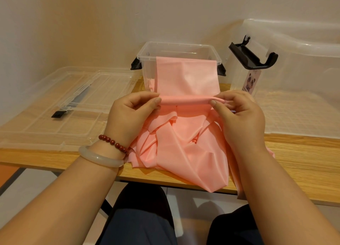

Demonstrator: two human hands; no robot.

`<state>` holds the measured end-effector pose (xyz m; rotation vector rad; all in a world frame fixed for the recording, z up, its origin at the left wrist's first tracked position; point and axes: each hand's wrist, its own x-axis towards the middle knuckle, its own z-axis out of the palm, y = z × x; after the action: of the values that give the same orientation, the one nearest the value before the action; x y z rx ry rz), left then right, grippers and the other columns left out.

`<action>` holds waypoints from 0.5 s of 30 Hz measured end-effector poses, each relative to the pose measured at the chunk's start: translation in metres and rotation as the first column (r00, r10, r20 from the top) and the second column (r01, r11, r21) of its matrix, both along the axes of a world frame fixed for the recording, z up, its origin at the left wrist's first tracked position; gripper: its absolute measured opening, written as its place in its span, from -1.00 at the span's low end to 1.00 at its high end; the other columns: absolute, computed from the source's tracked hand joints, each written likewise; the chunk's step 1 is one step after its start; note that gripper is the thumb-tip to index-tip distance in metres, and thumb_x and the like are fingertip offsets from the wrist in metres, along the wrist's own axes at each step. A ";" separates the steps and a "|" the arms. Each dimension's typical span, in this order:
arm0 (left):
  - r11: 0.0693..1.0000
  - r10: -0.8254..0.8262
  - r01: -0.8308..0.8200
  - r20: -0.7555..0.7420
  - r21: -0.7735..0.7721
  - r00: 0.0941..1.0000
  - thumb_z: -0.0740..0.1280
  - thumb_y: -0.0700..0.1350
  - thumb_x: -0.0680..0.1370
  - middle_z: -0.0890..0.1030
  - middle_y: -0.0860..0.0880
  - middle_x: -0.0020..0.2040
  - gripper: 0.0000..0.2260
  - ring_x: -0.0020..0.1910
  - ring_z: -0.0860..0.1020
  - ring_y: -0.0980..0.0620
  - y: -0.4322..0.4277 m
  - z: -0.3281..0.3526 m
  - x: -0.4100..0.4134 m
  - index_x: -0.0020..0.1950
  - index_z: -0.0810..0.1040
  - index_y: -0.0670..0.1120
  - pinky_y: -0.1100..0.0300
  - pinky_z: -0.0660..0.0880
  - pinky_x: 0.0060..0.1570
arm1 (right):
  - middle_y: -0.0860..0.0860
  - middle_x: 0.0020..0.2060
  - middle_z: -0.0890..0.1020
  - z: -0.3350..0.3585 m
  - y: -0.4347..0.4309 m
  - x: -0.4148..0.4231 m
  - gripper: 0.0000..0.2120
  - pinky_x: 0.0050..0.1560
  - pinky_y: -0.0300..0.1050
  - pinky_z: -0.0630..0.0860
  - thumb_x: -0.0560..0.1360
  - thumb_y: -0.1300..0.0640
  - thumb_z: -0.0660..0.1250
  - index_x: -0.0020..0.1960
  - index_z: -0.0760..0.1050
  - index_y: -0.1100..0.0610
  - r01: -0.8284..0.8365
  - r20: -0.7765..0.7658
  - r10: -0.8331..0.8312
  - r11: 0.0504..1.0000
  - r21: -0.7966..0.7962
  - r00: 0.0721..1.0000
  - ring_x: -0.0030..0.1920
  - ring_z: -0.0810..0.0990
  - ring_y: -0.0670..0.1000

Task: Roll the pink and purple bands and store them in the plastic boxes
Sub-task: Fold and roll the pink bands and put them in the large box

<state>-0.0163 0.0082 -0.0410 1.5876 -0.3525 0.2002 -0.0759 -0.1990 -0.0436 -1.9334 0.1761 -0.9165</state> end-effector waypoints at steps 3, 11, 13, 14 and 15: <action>0.998 0.001 -0.004 0.038 0.070 0.999 0.45 -0.25 0.47 0.67 0.05 -0.06 -0.77 -0.13 0.61 0.25 0.001 0.000 0.001 0.08 0.64 -0.01 0.38 0.54 -0.09 | -0.08 -0.06 0.64 -0.002 -0.001 0.002 -0.89 0.01 -0.06 0.61 0.49 0.12 0.44 -0.09 0.60 -0.09 -0.001 -0.007 0.001 0.999 0.041 1.000 -0.08 0.61 -0.16; 0.999 0.012 -0.014 0.040 0.052 0.999 0.37 -0.20 0.53 0.66 0.01 -0.05 -0.80 -0.23 0.64 0.19 0.000 0.000 0.000 0.12 0.62 0.02 0.37 0.56 -0.16 | -0.16 0.07 0.62 -0.002 0.000 0.001 -0.76 0.12 -0.05 0.60 0.50 0.06 0.42 0.15 0.59 -0.14 -0.043 -0.052 0.046 0.997 0.062 0.998 0.05 0.60 -0.15; 0.997 0.011 -0.016 0.067 0.070 0.998 0.36 -0.19 0.54 0.64 0.01 0.03 -0.82 -0.21 0.63 0.18 0.000 0.000 0.001 0.09 0.63 0.02 0.36 0.56 -0.16 | -0.13 0.08 0.62 -0.002 -0.001 0.002 -0.74 0.14 -0.11 0.58 0.48 0.07 0.46 0.14 0.59 -0.12 -0.046 -0.057 0.049 0.998 0.046 0.997 0.08 0.59 -0.16; 0.997 0.013 -0.019 0.077 0.076 0.997 0.36 -0.19 0.54 0.63 0.02 0.05 -0.83 -0.22 0.62 0.18 0.000 0.001 0.001 0.07 0.63 0.03 0.36 0.55 -0.18 | -0.13 0.07 0.62 -0.002 0.000 0.002 -0.76 0.14 -0.10 0.58 0.47 0.08 0.47 0.12 0.59 -0.11 -0.045 -0.051 0.047 0.998 0.033 0.998 0.08 0.59 -0.16; 0.997 0.015 -0.021 0.080 0.078 0.997 0.36 -0.18 0.54 0.63 0.02 0.04 -0.84 -0.24 0.61 0.18 0.001 0.001 0.001 0.04 0.64 0.05 0.37 0.55 -0.21 | -0.14 0.06 0.62 -0.002 0.000 0.002 -0.79 0.14 -0.08 0.58 0.47 0.09 0.47 0.08 0.59 -0.11 -0.042 -0.042 0.044 0.999 0.031 0.998 0.08 0.59 -0.15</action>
<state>-0.0148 0.0088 -0.0405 1.6640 -0.4120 0.2665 -0.0743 -0.1989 -0.0457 -1.9232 0.1716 -0.8399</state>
